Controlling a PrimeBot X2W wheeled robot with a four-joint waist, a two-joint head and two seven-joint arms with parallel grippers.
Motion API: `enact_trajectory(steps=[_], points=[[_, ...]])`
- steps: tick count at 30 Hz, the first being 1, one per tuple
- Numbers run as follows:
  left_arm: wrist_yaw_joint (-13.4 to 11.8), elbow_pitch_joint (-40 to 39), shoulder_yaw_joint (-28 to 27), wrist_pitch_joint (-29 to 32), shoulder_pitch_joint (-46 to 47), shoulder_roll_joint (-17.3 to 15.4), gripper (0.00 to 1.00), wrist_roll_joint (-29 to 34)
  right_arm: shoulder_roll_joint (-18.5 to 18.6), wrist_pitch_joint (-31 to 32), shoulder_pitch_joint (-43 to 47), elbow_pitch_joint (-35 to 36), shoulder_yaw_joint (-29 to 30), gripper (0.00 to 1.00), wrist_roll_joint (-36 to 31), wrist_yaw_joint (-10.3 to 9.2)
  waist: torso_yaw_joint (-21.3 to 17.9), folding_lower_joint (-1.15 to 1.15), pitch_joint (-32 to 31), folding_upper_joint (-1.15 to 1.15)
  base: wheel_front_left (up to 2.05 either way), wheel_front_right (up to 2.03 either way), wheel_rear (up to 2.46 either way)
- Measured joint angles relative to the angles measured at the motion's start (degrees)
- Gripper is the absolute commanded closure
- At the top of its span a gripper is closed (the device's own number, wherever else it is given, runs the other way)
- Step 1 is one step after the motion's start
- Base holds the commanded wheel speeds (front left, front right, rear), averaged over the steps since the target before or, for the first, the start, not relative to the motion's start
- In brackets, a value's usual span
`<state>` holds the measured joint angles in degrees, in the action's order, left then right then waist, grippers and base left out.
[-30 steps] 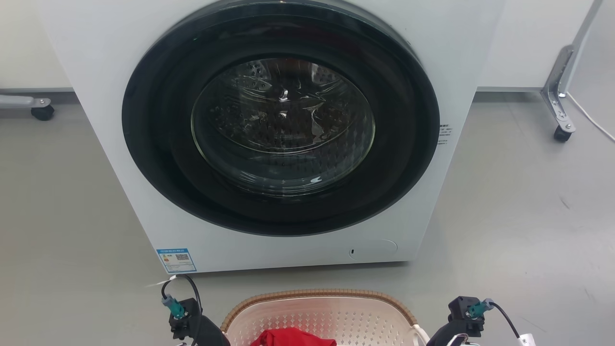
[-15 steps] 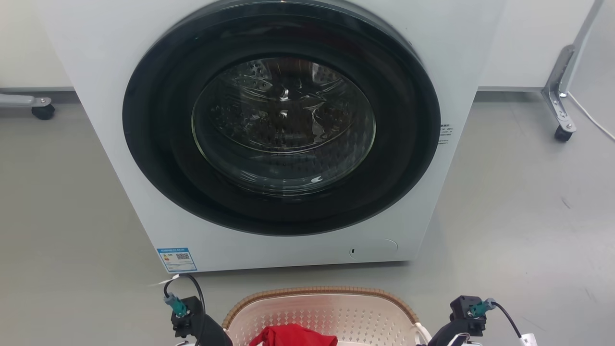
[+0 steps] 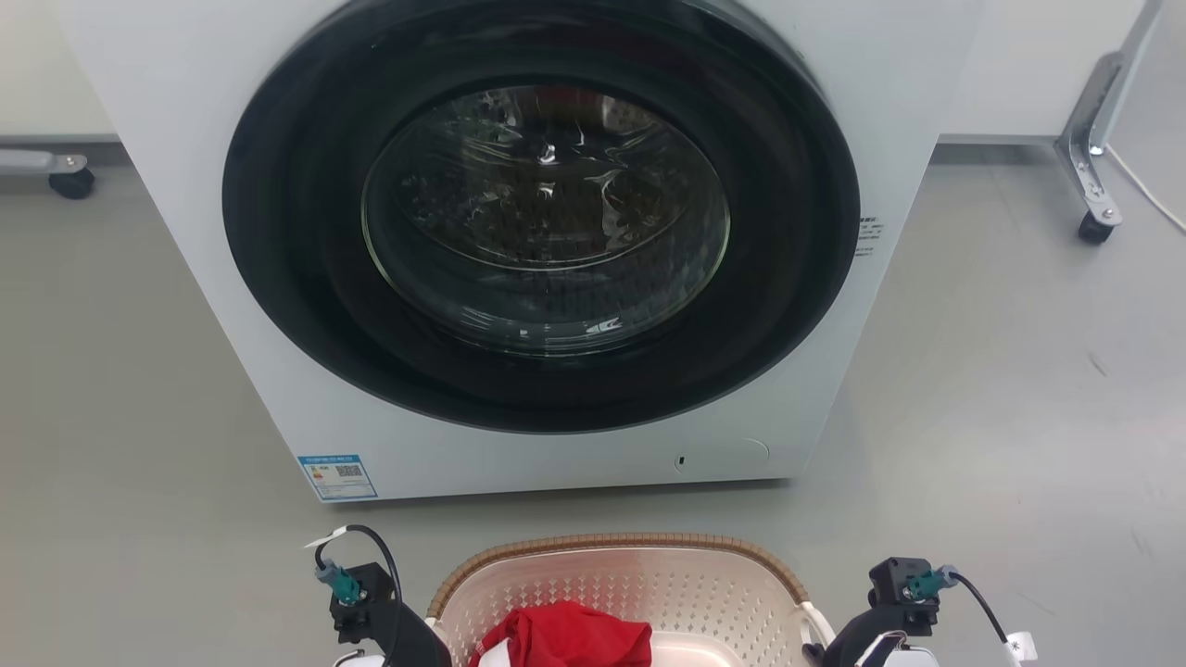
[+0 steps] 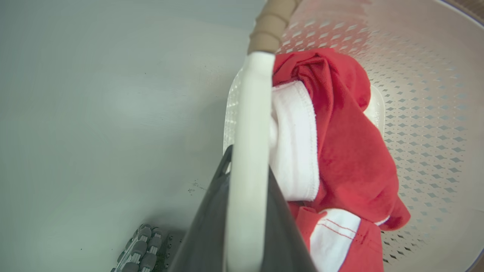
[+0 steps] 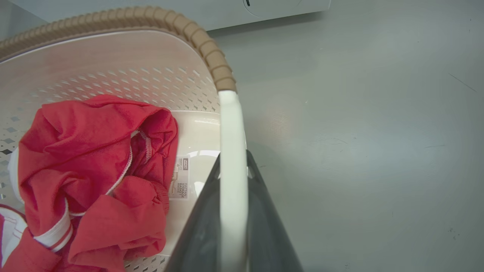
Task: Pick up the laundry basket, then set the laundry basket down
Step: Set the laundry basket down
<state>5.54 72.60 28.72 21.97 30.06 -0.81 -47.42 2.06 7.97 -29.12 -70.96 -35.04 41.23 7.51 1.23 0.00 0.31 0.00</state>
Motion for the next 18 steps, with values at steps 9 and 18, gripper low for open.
enact_trajectory(steps=[9,18], points=[[-0.52,-1.1,0.82,-2.44,0.28,-0.01,1.0,0.0,0.11,-1.71,-1.52,-0.22,-0.32,1.0,-0.92,-0.01,-0.1,0.0,3.33,0.0,0.0,0.0,0.0],[-1.0,-2.61,1.42,-4.91,3.39,-0.13,1.0,0.0,0.62,-3.55,-5.99,-0.04,-0.67,1.0,-1.76,-0.43,-0.13,0.01,9.09,0.01,0.0,0.0,0.0]])
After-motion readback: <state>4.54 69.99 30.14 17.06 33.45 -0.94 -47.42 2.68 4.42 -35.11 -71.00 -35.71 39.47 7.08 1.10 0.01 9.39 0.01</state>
